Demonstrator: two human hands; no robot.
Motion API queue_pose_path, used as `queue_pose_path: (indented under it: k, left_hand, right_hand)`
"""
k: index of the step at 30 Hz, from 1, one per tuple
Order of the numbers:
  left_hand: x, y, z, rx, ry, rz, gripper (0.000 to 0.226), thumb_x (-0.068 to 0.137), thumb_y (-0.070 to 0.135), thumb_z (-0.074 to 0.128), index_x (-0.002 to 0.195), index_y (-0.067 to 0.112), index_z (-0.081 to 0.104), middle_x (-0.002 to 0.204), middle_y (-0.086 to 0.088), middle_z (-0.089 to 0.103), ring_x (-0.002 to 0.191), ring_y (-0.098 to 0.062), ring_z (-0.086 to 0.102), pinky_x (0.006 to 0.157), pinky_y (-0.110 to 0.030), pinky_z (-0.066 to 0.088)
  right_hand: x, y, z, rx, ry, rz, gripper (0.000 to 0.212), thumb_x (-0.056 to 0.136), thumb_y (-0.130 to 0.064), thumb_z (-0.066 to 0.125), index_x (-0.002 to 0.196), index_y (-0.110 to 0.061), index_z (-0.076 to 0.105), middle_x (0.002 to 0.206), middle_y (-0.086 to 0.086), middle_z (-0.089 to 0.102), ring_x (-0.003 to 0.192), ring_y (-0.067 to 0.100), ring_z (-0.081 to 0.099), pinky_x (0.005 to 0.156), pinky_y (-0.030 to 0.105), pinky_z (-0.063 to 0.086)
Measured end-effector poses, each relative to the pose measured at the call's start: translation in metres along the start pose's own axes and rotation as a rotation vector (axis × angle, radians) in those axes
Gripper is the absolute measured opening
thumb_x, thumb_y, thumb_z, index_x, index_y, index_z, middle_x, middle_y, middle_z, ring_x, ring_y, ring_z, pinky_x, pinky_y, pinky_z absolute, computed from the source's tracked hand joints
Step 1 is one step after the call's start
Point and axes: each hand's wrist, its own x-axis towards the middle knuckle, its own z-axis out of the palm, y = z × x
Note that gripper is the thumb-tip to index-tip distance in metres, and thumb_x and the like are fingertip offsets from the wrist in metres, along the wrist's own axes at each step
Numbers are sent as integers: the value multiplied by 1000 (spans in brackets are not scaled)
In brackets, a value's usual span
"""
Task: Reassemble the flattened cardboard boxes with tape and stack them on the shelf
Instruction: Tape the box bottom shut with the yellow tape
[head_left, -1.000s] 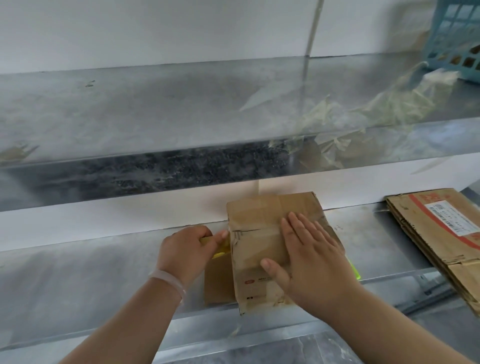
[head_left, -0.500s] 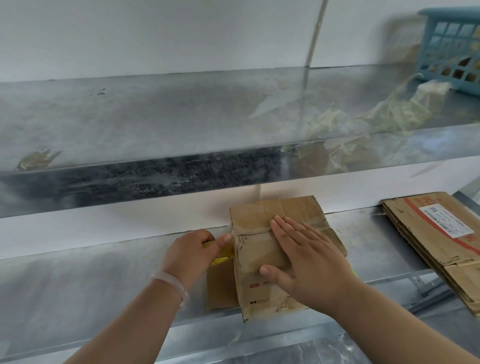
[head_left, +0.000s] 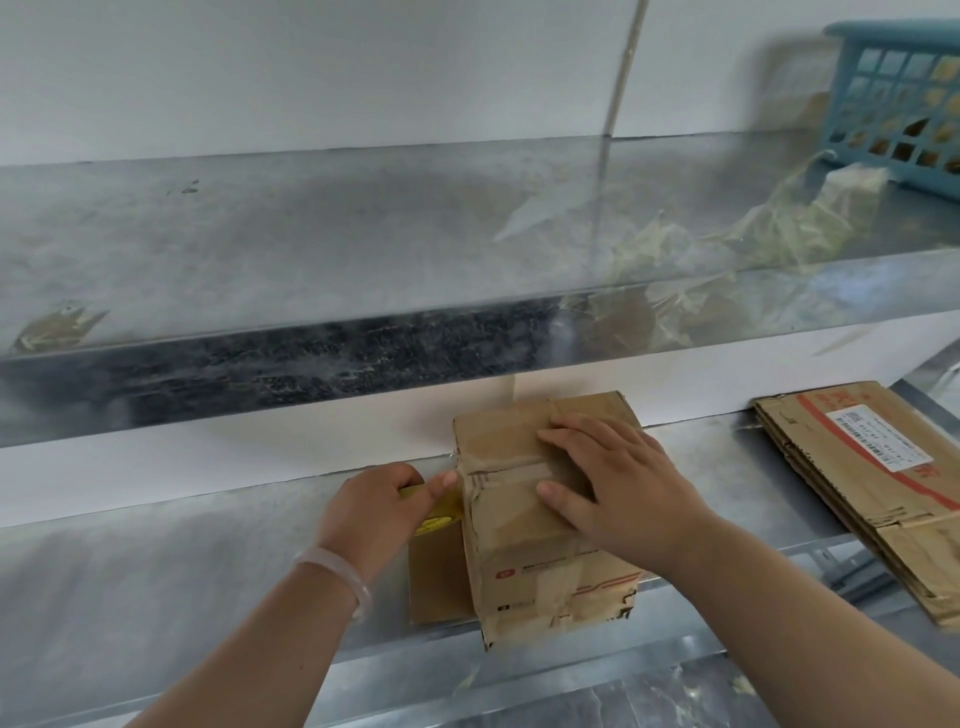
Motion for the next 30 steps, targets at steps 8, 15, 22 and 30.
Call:
queue_pose_path:
  k: [8,15,22,30]
  left_hand:
    - [0,1,-1,-8,6,-6,55,83,68,48,74,16,67,67,0,66,66,-12,60,63,-30,49]
    - [3,0,-1,1,-12,3,56,81,70,47,73,18,67,66,1,66,65,-11,60,66,-32,52]
    - [2,-1,0,-15,-20,0,56,78,73,45,72,22,66,65,4,66,65,-10,61,67,-33,54]
    - [1,-2,1,-28,-27,-13,60,77,74,44,71,20,66,64,2,66,64,-12,61,67,-35,54]
  right_hand:
    - [27,11,-9,161,22,163,9,86,-39,65,83,-46,61,117,-26,42,126,8,35,102,27,20]
    - [29,19,-12,249,-74,353,78,81,-60,63,148,-44,27,163,-7,8,150,17,4,121,43,11]
    - [30,15,-4,157,-111,363,88,80,-76,51,152,-45,13,164,-8,-3,151,15,-5,122,42,7]
    - [32,16,3,72,-66,332,60,99,-57,35,153,-44,13,164,-6,-1,151,15,-7,122,39,-3]
